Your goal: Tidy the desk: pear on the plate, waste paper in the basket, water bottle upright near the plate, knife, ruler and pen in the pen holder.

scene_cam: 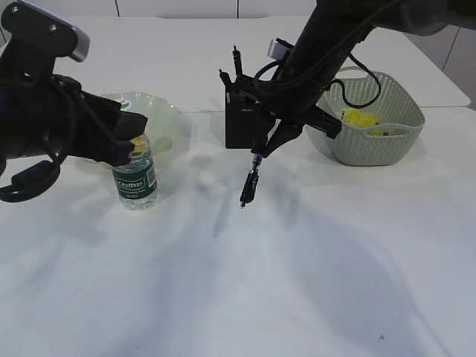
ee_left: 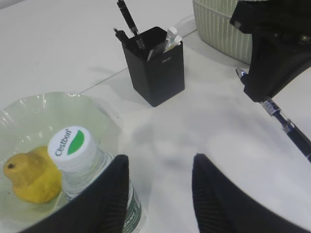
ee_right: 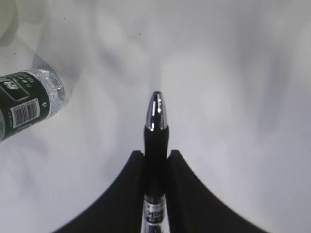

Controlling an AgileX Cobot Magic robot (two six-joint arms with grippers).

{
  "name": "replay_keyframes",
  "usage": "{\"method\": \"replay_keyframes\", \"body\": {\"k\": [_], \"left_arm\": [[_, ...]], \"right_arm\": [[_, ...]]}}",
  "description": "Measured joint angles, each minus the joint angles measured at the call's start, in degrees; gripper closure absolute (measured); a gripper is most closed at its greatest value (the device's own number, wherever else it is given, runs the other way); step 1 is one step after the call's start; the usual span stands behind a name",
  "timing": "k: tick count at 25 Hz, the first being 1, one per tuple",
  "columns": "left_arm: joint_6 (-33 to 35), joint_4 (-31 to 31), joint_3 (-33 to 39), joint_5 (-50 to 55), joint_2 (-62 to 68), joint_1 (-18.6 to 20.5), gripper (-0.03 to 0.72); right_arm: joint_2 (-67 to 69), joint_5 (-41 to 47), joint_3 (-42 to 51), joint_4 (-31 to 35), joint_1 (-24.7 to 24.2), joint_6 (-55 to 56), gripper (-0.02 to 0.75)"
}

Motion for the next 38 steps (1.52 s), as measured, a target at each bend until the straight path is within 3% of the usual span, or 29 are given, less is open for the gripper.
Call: {"method": "replay_keyframes", "body": {"k": [15,38], "left_arm": [[0.0,0.23,0.0,-0.65,2.74,0.0,0.385],[0.1,6.39,0.0,-3.24,7.27,0.0,0.385]], "right_arm": [[0.0,0.09,-4.51,2.14,0.0,-0.84,0.652],[0.0,0.21,-4.57,8.94,0.0,-2.18,0.652]]}}
